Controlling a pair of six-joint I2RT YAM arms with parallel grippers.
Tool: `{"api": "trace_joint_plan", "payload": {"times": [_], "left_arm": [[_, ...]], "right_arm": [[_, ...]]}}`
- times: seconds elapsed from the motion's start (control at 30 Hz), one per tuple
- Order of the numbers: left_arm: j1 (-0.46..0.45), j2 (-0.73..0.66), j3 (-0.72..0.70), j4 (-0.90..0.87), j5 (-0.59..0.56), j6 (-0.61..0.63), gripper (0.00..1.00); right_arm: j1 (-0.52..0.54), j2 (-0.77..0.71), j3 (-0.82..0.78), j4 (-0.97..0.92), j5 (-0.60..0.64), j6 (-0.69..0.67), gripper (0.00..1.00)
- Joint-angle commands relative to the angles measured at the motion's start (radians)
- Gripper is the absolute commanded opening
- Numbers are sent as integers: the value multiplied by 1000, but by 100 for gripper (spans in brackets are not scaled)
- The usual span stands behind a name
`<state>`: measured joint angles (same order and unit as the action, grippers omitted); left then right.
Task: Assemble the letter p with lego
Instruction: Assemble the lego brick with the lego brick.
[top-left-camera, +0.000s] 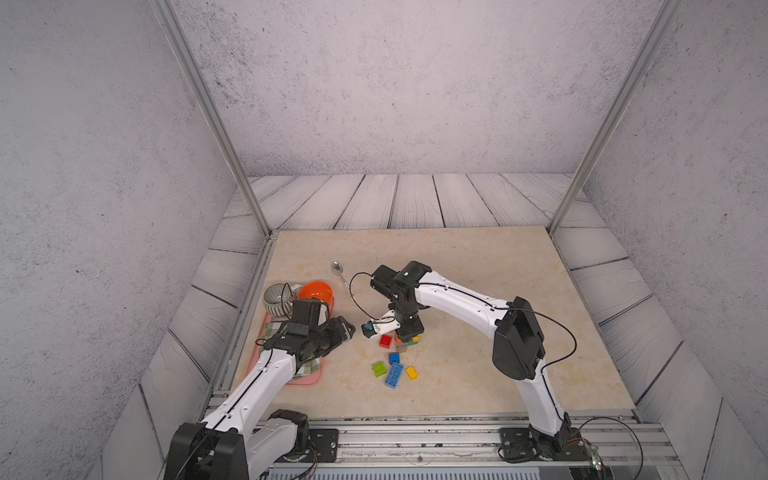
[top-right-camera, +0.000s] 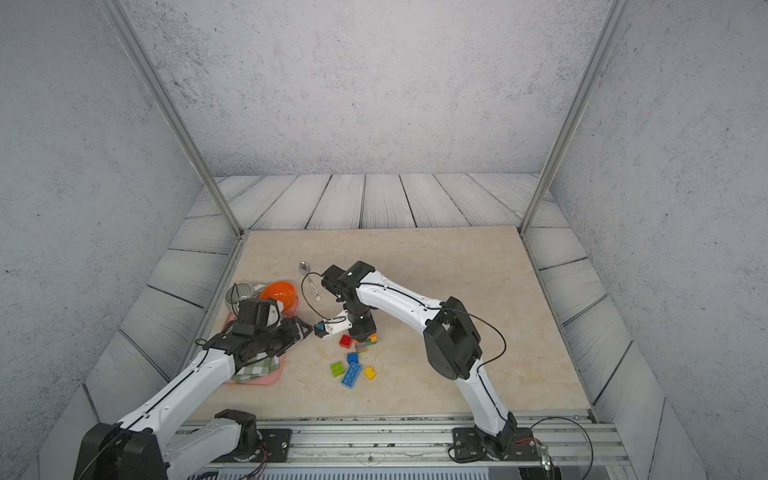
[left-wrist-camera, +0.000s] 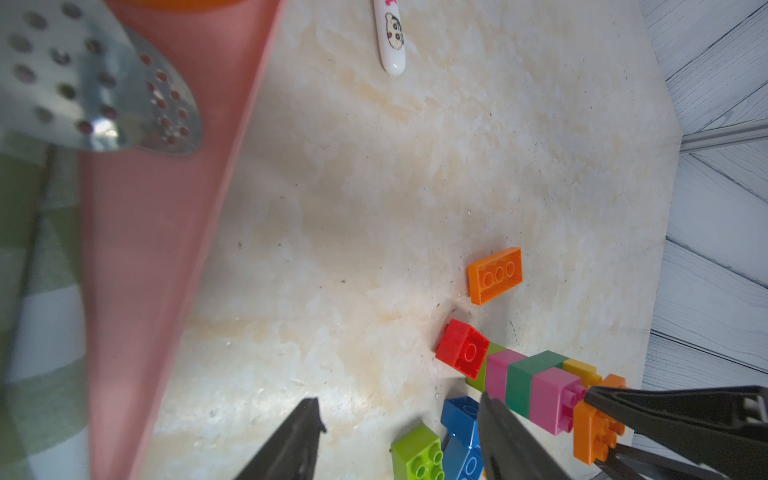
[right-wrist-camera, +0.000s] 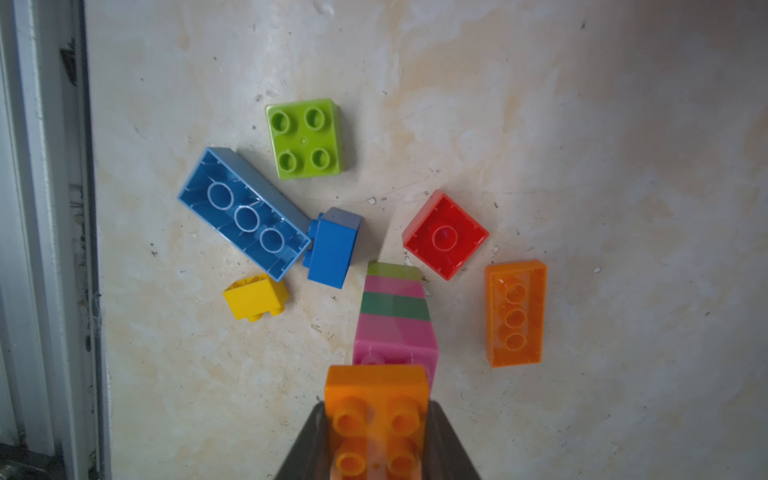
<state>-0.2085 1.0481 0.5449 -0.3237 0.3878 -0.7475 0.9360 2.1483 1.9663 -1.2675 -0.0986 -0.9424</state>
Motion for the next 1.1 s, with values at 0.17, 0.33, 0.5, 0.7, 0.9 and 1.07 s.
{"api": "trace_joint_plan", "payload": {"times": [0.17, 0.33, 0.5, 0.7, 0.9, 1.07], "left_arm": [[16, 13, -4, 7, 25, 17, 64], [22, 13, -8, 8, 30, 20, 64], [27, 13, -10, 9, 35, 22, 64], [30, 13, -9, 11, 41, 22, 64], [32, 12, -10, 14, 45, 22, 64], [34, 11, -11, 14, 45, 22, 63]], "right_arm": [[4, 39, 53, -24, 9, 57, 0], [4, 44, 63, -32, 15, 64, 0], [3, 50, 68, -48, 23, 79, 0], [4, 35, 60, -48, 20, 88, 0], [4, 15, 37, -38, 13, 91, 0], [4, 18, 19, -32, 8, 98, 0]]}}
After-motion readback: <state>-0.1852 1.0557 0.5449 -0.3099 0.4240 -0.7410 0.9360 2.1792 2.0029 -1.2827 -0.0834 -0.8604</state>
